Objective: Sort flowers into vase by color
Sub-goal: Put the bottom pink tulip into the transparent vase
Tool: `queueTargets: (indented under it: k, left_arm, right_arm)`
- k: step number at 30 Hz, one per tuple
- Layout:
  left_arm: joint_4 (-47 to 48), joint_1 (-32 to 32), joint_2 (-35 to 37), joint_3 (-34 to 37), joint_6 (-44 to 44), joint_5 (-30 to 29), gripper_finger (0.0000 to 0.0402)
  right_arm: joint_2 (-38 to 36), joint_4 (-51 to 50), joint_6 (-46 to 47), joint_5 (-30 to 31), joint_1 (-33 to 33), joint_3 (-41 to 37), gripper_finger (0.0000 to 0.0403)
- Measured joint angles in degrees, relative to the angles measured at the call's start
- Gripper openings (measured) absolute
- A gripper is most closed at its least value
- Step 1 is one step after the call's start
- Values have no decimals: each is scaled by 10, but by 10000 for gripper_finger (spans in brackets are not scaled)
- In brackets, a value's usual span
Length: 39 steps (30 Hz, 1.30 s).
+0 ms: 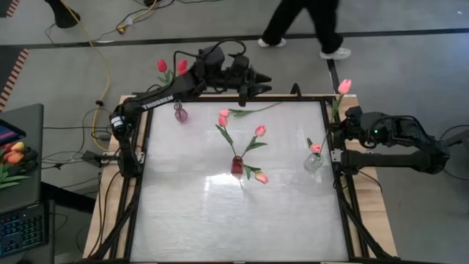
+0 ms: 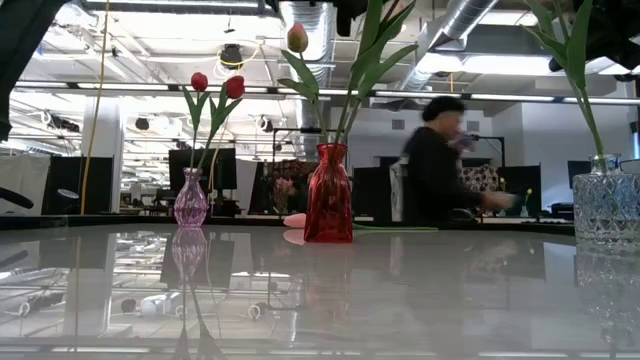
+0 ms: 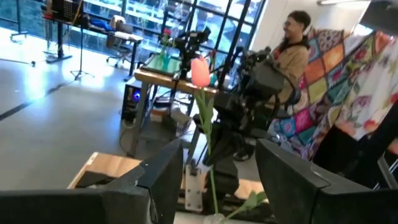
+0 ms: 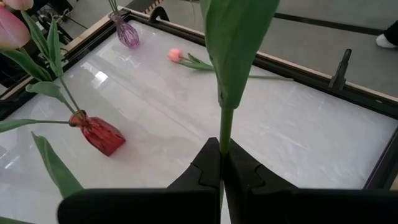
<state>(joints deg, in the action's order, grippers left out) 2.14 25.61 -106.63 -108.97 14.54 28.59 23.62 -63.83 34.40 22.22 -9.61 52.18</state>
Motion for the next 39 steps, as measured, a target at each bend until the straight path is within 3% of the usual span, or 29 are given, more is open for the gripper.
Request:
queueTargets:
  k: [6, 15, 26, 29, 34, 39]
  left_arm:
    - [21, 3, 5, 20, -7, 9, 187]
    - [43, -26, 34, 25, -60, -54, 187]
    - [102, -38, 76, 30, -122, -93, 187]
    - [59, -47, 114, 94, -125, -129, 187]
    - [-103, -51, 195, 250, -90, -195, 187]
    - [-121, -46, 221, 280, -69, -207, 187]
  right_arm:
    - [0, 0, -4, 0, 5, 0, 29]
    - [0, 12, 16, 6, 50, 0, 28]
    - [-9, 1, 26, 80, 111, -1, 27]
    - [-17, 6, 37, 86, 128, -21, 27]
    - [-48, 40, 47, 108, 155, -74, 27]
    - [-67, 42, 47, 110, 159, -80, 27]
